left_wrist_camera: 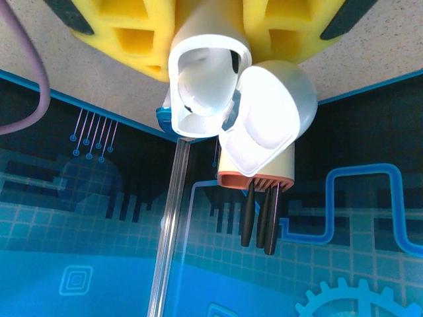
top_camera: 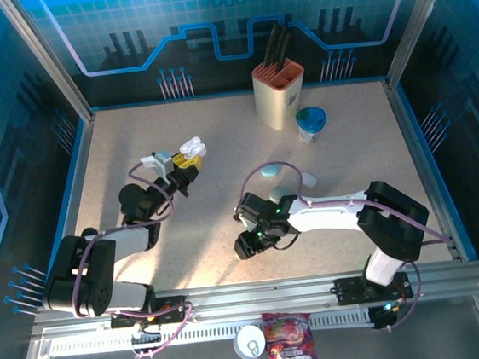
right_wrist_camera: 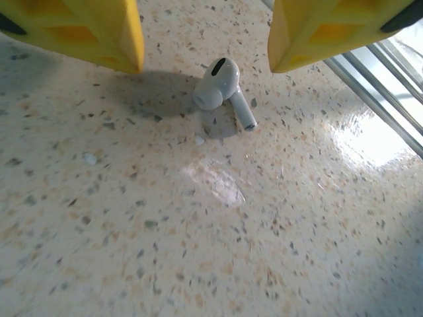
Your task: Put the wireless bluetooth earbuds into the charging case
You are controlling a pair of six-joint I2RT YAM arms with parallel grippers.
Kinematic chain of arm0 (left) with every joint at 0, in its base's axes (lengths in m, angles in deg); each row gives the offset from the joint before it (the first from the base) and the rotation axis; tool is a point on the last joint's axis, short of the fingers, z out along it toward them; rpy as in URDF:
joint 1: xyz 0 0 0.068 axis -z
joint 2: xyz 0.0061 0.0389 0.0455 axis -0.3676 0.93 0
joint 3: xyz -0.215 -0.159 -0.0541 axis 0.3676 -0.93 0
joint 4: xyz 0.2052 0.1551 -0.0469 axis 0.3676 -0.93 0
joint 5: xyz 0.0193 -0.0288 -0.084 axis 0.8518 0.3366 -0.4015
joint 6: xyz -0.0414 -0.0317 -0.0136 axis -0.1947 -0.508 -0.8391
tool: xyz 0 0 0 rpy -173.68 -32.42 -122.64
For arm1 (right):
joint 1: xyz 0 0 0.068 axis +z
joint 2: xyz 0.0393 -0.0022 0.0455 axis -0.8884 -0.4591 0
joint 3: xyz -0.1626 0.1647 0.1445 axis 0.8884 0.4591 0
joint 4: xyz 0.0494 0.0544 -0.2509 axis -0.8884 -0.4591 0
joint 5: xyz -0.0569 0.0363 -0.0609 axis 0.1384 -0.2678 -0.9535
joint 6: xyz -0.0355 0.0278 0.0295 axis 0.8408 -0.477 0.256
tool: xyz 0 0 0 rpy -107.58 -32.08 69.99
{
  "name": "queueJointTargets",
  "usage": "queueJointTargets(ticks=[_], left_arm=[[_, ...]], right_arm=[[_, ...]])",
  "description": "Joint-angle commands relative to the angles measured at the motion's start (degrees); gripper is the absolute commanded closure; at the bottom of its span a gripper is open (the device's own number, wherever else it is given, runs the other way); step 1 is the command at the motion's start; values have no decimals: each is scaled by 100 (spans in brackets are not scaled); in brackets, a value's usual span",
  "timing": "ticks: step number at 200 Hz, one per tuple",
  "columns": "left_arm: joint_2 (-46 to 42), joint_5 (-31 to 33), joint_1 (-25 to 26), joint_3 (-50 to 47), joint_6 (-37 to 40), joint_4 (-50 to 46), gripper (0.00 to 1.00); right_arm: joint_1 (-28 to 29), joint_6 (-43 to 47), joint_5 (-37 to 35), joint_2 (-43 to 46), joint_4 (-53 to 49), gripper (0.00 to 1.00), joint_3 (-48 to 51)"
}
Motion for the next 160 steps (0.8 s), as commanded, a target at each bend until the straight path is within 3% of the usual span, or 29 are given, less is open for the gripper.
queueJointTargets(ticks=[1,80,160], left_arm=[[-146,13,-65,-41,64,130,93],[-115,-50,-60,-26,33,158,93],[-69,-165,-63,-78,14,183,93]], right_arm=[[62,-285,362,-221,-321,51,-247],[80,-399,713,-572,-356,67,-418],[-89,-82,208,-622,-578,79,-512]])
